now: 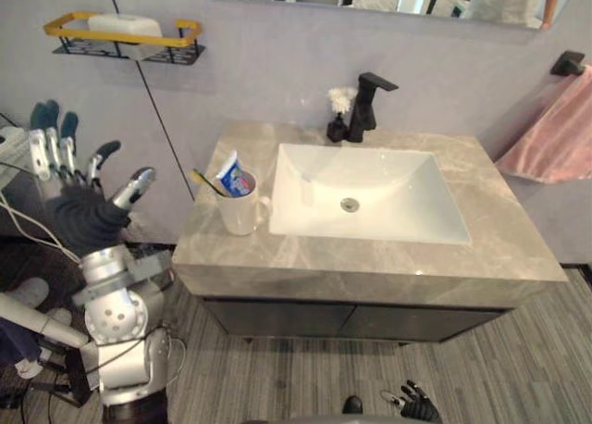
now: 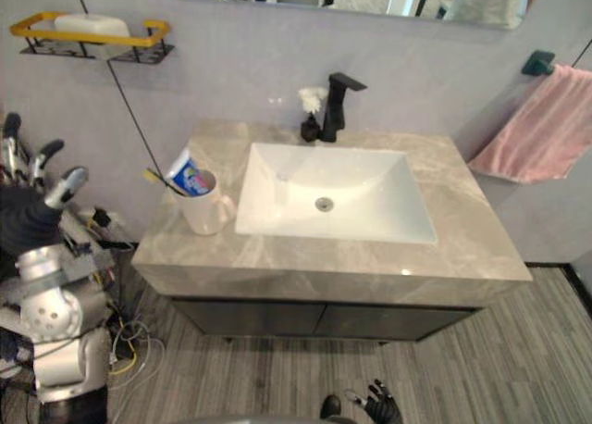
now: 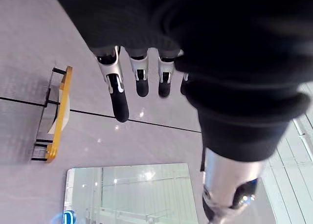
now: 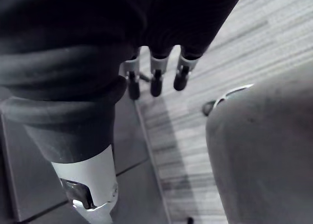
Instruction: Organize washtable
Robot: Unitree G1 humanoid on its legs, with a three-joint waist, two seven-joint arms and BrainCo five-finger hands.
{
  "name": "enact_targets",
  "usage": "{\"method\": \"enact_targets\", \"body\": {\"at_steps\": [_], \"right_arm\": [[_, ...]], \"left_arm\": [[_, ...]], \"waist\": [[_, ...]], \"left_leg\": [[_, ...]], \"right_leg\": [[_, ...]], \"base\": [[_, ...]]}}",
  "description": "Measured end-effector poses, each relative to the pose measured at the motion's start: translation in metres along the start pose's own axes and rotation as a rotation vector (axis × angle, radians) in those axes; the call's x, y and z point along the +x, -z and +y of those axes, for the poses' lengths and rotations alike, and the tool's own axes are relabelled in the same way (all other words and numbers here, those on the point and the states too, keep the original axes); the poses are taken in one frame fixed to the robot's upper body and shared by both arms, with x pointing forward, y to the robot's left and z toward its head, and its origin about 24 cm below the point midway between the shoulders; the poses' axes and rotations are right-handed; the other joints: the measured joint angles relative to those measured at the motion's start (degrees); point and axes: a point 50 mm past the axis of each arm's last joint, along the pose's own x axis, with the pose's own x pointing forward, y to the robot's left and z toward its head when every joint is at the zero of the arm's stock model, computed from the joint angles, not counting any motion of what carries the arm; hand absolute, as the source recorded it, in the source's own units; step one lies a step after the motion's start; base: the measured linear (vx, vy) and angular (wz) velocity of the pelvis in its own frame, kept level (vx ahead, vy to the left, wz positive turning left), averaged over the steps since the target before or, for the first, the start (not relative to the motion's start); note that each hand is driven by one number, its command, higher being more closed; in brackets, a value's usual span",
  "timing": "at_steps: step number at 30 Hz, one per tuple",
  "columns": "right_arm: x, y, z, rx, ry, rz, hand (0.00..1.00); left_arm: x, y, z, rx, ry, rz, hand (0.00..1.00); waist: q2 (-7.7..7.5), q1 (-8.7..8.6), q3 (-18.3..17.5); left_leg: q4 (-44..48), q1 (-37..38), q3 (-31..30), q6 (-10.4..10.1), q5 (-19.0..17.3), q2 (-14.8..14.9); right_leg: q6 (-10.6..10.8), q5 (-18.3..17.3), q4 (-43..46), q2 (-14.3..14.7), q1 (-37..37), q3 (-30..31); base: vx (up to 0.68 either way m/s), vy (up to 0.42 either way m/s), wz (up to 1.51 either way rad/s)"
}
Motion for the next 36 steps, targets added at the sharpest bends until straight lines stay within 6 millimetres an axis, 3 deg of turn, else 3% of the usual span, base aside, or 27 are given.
{"method": "enact_targets", "body": {"at_steps": [6, 14, 25, 31, 36], "right_arm": [[0.0, 0.0, 0.0, 0.002, 0.002, -0.002, 0.0], [0.0, 0.001, 0.005, 0.006, -0.008, 0.002, 0.0], [-0.002, -0.001, 0.006, 0.006, -0.011, -0.018, 0.0], [-0.004, 0.001, 0.005, 0.007, -0.009, -0.014, 0.0], [-0.004, -0.007, 0.005, 0.005, -0.012, -0.049, 0.0]], "left_arm": [[-0.025, 0.014, -0.016, -0.082, 0.059, 0.134, 1.0], [-0.055, 0.037, -0.06, -0.234, 0.238, 0.326, 1.0], [-0.078, 0.062, -0.09, -0.324, 0.347, 0.502, 1.0], [-0.078, 0.064, -0.094, -0.337, 0.356, 0.507, 1.0], [-0.084, 0.078, -0.089, -0.295, 0.353, 0.568, 1.0]], "waist": [[0.08, 0.04, 0.0], [-0.02, 0.05, -0.01], [-0.44, 0.06, -0.14], [-0.51, 0.05, -0.13], [-0.43, -0.12, -0.08]], "left_leg": [[-0.04, 0.0, -0.29, -0.04, 0.02, 0.1], [0.07, -0.02, -0.12, -0.1, -0.02, 0.19], [0.17, -0.2, 1.23, -0.75, -0.42, 1.12], [0.17, 0.11, 2.53, -1.17, -0.7, 1.72], [0.06, 0.5, 2.93, -1.25, -0.74, 2.08]], "right_leg": [[-0.07, -0.17, 0.01, 0.09, 0.14, -0.34], [0.23, -0.2, 0.0, 0.05, 0.12, -0.48], [0.22, -0.2, 0.0, 0.43, -0.37, 0.2], [0.19, -0.22, 0.0, 1.02, -0.68, 1.52], [0.04, -0.31, -0.05, 1.46, -0.73, 1.51]], "base": [[0.0, -0.006, 0.03], [0.0, 0.0, 0.0], [-0.02, -0.008, -0.05], [-0.01, -0.013, -0.11], [0.0, -0.02, -0.06]]}}
